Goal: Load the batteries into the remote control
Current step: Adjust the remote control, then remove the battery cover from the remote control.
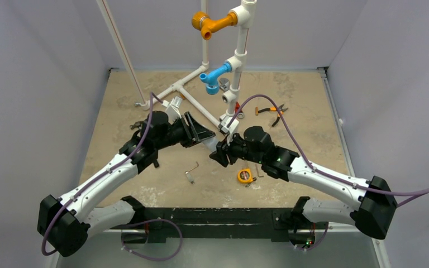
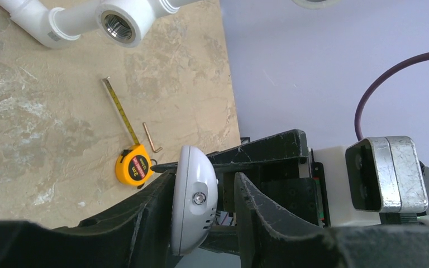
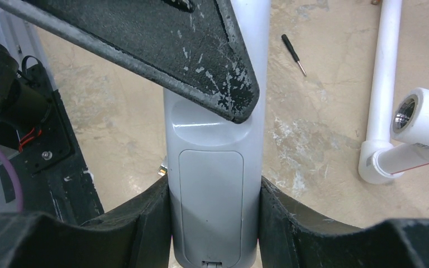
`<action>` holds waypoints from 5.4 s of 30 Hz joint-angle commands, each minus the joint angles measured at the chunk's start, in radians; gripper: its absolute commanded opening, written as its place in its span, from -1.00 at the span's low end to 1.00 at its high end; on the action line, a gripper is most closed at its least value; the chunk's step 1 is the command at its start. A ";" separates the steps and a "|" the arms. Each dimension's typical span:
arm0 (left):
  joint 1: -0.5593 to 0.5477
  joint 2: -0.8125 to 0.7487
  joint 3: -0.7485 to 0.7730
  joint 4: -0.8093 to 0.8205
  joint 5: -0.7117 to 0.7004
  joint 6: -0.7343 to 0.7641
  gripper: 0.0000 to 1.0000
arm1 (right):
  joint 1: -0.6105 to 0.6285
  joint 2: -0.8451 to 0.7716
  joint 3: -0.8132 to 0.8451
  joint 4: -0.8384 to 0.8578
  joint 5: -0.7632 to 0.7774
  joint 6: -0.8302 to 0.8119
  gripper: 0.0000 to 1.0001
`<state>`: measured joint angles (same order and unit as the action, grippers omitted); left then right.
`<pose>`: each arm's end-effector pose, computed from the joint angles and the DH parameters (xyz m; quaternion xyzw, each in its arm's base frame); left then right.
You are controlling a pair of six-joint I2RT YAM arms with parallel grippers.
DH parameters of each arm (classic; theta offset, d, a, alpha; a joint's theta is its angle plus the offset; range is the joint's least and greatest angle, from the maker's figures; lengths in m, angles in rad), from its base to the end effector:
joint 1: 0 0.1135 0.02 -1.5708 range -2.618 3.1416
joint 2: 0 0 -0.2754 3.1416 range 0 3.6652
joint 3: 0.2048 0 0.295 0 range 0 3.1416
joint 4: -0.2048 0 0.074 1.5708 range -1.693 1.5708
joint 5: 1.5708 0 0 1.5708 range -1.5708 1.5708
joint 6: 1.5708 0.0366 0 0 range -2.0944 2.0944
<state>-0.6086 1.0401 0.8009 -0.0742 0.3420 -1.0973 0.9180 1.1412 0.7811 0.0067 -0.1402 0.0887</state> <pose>0.2216 -0.1694 0.3074 -0.0957 0.7975 -0.5270 0.2775 0.1783 0.2416 0.2801 -0.3663 0.7329 0.3255 0.4719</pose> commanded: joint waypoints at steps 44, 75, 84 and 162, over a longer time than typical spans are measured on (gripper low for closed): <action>0.005 -0.062 -0.045 0.086 0.181 0.302 -1.00 | 0.001 -0.410 -0.176 0.056 0.007 -0.520 0.52; 0.006 0.070 -0.062 0.233 0.410 0.192 -1.00 | 0.002 -0.463 -0.216 -0.010 -0.388 -0.919 0.18; 0.006 0.082 -0.055 0.238 0.422 0.192 -1.00 | 0.002 -0.459 -0.223 -0.010 -0.362 -0.925 0.19; 0.005 0.157 -0.042 0.277 0.485 0.157 -1.00 | 0.002 -0.500 -0.263 -0.060 -0.263 -0.919 0.20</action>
<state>-0.6018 1.1934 0.7364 0.1341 0.7822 -0.9146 0.9226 0.6353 0.5156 -0.0586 -0.4320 -0.8307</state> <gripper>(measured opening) 0.263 0.595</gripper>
